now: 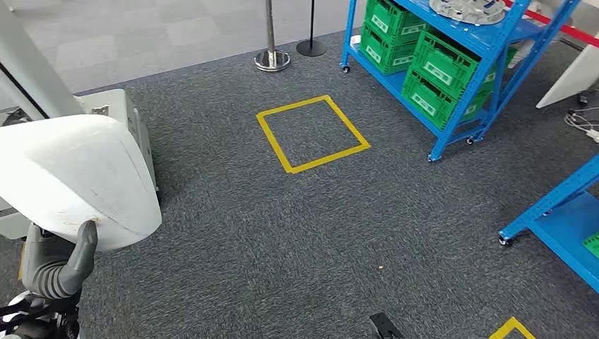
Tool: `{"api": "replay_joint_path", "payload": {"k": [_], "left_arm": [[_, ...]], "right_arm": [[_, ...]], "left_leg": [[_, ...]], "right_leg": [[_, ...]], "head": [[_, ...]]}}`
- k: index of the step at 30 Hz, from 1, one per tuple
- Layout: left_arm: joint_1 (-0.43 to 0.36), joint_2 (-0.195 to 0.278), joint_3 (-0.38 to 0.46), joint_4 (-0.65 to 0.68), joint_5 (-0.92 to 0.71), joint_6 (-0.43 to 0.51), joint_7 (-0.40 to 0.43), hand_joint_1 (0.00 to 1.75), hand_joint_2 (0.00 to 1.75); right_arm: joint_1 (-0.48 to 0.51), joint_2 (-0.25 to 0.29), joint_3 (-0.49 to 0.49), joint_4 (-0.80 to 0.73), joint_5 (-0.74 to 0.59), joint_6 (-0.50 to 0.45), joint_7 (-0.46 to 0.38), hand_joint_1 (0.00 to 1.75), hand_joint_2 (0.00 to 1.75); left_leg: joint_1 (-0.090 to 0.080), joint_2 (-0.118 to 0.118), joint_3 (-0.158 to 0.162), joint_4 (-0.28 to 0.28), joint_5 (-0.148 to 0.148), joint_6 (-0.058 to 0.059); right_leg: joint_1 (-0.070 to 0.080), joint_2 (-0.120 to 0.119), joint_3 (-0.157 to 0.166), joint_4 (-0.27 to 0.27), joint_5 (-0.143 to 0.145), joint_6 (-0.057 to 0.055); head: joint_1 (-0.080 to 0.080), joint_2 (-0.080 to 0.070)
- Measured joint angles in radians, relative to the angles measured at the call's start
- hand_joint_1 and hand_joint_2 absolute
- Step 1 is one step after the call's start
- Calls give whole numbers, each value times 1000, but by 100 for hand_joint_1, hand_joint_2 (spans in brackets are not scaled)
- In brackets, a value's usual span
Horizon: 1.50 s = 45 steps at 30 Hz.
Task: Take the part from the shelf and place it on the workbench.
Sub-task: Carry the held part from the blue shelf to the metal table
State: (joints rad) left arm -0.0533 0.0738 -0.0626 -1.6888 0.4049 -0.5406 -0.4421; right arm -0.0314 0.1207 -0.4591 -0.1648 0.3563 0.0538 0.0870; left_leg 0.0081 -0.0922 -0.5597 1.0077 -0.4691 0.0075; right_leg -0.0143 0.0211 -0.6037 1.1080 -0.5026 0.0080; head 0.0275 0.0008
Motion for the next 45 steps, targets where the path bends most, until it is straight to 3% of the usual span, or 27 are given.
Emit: {"api": "replay_joint_path", "payload": {"k": [3, 5, 7, 8, 10, 12, 13, 14, 16, 18, 21, 23, 24, 26, 27, 28, 29, 32, 34, 37, 39, 42, 43, 44, 45], "left_arm": [[0, -1, 0, -1, 0, 0, 0, 175, 175], [1, -1, 0, -2, 0, 0, 1, 175, 175], [1, 0, 0, -2, 0, 0, 0, 175, 175], [0, 0, 0, -2, 0, -1, 0, 175, 175], [-2, 0, -1, -1, 0, -1, 0, 175, 175], [-2, 0, -1, 2, 0, -2, 1, 175, 175], [-2, 0, -1, 4, 0, -2, 2, 175, 175], [-3, 0, -1, 5, 0, -2, 2, 175, 175], [-5, 0, -1, 6, 0, -3, 3, 175, 175], [-8, 0, -1, 7, 0, -3, 3, 175, 175], [-10, 1, -1, 8, -4, -5, 5, 175, 175], [-13, 2, -1, 9, -7, -5, 6, 175, 175], [-15, 2, -1, 9, -7, -5, 6, 175, 175], [-17, 2, -1, 10, -7, -5, 6, 175, 175], [-17, 2, -1, 12, -7, -5, 7, 175, 175], [-17, 2, -1, 14, -7, -6, 8, 175, 175], [-17, 2, -1, 15, -7, -6, 8, 175, 175], [-17, 2, -1, 16, -9, -6, 8, 175, 175], [-17, 1, -1, 16, -10, -6, 8, 175, 175], [-18, 1, -1, 16, -10, -6, 8, 175, 175], [-19, 2, -1, 15, -10, -6, 8, 175, 175], [-18, 1, -2, 17, -10, -5, 9, 175, 175], [-17, 1, -2, 18, -10, -5, 9, 175, 175], [-17, 1, -2, 20, -10, -5, 9, 175, 175], [-18, 1, -2, 21, -10, -5, 9, 175, 175]], "right_arm": [[-4, -1, -2, 0, -4, -2, -2, 0, 0], [-8, -1, -7, 0, -11, -4, -3, 0, 0], [-9, 0, -12, 0, -15, -5, -3, 0, 0], [-8, 0, -15, 0, -17, -5, -3, 0, 0], [-5, 0, -21, 0, -18, -6, 0, 0, 0], [-1, 0, -24, 0, -18, -8, 7, 0, 0], [0, 0, -25, 0, -18, -9, 10, 0, 0], [0, 0, -25, 0, -18, -10, 12, 0, 0], [-2, 1, -25, 0, -18, -14, 14, 0, 0], [-3, 0, -26, 0, -17, -16, 15, 0, 0], [-3, 0, -26, 0, -16, -17, 17, 0, 0], [-3, 1, -26, 0, -16, -17, 17, 0, 0], [-3, 1, -26, 0, -16, -17, 17, 0, 0], [-3, 1, -26, 0, -16, -17, 17, 0, 0], [-3, 1, -26, 0, -16, -17, 17, 0, 0], [-2, 1, -27, 0, -16, -17, 18, 0, 0], [-1, 1, -28, 0, -16, -17, 17, 0, 0], [-3, 1, -30, 0, -16, -16, 16, 0, 0], [-4, 1, -31, 0, -16, -16, 15, 0, 0], [-4, 1, -32, 0, -14, -16, 14, 0, 0], [-5, 1, -32, 0, -13, -16, 14, 0, 0], [-4, 1, -33, 0, -11, -15, 14, 0, 0], [-3, 1, -33, 0, -10, -14, 14, 0, 0], [-3, 1, -33, 0, -10, -12, 13, 0, 0], [-3, 1, -33, 0, -9, -11, 12, 0, 0]], "left_leg": [[-3, -14, -3, 4, -4, -11], [-3, -22, -7, 0, -6, -25], [-2, -2, -11, 10, -14, -34], [-2, 21, -23, 36, -32, -37], [-2, 67, -74, 147, -94, -43], [2, 80, -136, 270, -147, -50], [4, 81, -146, 290, -146, -52], [5, 83, -136, 268, -125, -54], [9, 92, -64, 129, -55, -54], [7, 98, -8, 21, -17, -46], [0, 92, -3, 7, -11, -26], [0, 89, -3, 3, -5, -13], [2, 89, -3, 1, -3, -8], [1, 88, -5, 0, -1, -1], [0, 87, -7, 0, 0, 1], [-2, 86, -8, 1, 0, 1], [-2, 85, -9, 3, 0, 2], [-4, 80, -10, 8, -1, -2], [-6, 78, -12, 9, -1, -12], [-5, 77, -14, 6, 1, -32], [-4, 80, -35, 46, -28, -42], [-3, 83, -116, 230, -124, -51], [-2, 83, -134, 275, -138, -53], [-2, 83, -133, 282, -132, -53], [-2, 84, -112, 248, -108, -52]], "right_leg": [[4, 12, 25, -73, 18, -6], [7, 8, 28, -84, 19, -13], [4, 1, 36, -93, 25, -27], [3, -4, 40, -97, 28, -33], [3, -12, 42, -101, 30, -42], [5, -22, 40, -101, 29, -44], [5, -27, 40, -100, 28, -43], [5, -31, 40, -100, 28, -42], [4, -36, 41, -96, 24, -36], [7, -39, 41, -89, 19, -24], [6, -41, 41, -89, 20, -5], [2, -38, 31, -69, 6, 5], [1, -35, 14, -31, -18, 9], [0, -30, -47, 97, -81, 13], [1, -29, -78, 160, -104, 14], [1, -29, -94, 193, -109, 13], [1, -28, -92, 187, -96, 11], [4, -24, 1, 1, -10, 0], [8, -22, 37, -75, 9, -6], [10, -24, 38, -88, 15, -22], [7, -27, 40, -96, 25, -35], [9, -31, 36, -98, 30, -43], [10, -32, 34, -97, 31, -44], [10, -33, 33, -97, 32, -44], [10, -33, 32, -96, 32, -43]], "head": [[-1, 0], [-1, 0], [-1, 0], [-2, 0], [-5, 0], [-6, 0], [-6, 0], [-6, 0], [-6, 0], [-5, 0], [-4, 0], [-4, 0], [-3, 0], [-1, 0], [0, 0], [0, 0], [0, 0], [0, 0], [-1, 0], [-1, 0], [-2, 0], [-4, 0], [-4, 0], [-4, 0], [-4, 0]]}}
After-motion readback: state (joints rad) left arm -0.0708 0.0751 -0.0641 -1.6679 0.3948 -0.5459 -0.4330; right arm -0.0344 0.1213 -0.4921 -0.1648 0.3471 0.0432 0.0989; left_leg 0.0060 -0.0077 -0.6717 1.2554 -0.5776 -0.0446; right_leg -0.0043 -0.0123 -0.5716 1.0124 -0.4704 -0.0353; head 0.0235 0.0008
